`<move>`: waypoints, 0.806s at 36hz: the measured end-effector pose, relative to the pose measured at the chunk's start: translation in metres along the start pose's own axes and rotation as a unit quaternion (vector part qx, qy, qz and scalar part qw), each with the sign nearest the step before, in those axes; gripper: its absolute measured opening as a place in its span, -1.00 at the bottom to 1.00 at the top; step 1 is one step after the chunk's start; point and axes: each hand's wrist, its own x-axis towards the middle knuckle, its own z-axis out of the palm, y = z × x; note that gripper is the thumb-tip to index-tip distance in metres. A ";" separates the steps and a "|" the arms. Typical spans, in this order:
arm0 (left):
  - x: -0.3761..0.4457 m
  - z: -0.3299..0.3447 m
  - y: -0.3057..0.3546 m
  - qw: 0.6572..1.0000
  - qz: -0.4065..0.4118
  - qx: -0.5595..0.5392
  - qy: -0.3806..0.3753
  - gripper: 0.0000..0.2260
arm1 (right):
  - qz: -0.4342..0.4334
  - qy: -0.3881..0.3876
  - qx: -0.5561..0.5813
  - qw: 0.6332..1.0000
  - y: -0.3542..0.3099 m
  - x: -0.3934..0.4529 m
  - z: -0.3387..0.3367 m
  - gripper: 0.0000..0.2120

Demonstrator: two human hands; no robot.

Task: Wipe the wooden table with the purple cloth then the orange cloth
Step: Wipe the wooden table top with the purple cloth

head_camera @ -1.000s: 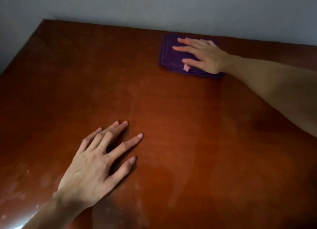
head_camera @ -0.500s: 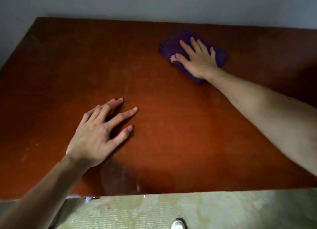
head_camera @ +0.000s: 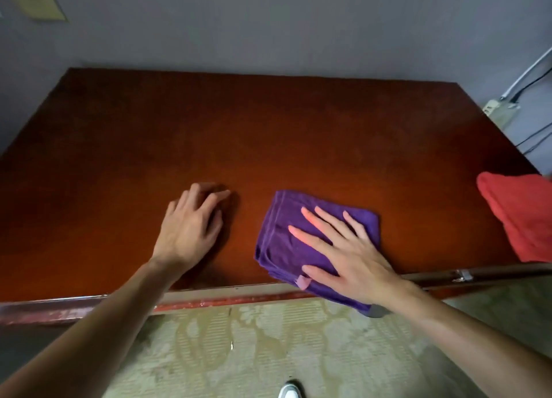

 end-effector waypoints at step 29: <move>0.071 0.027 0.044 0.984 0.115 0.005 -0.132 -0.56 | -0.064 -0.050 -0.028 0.996 0.267 0.317 -0.058 -0.37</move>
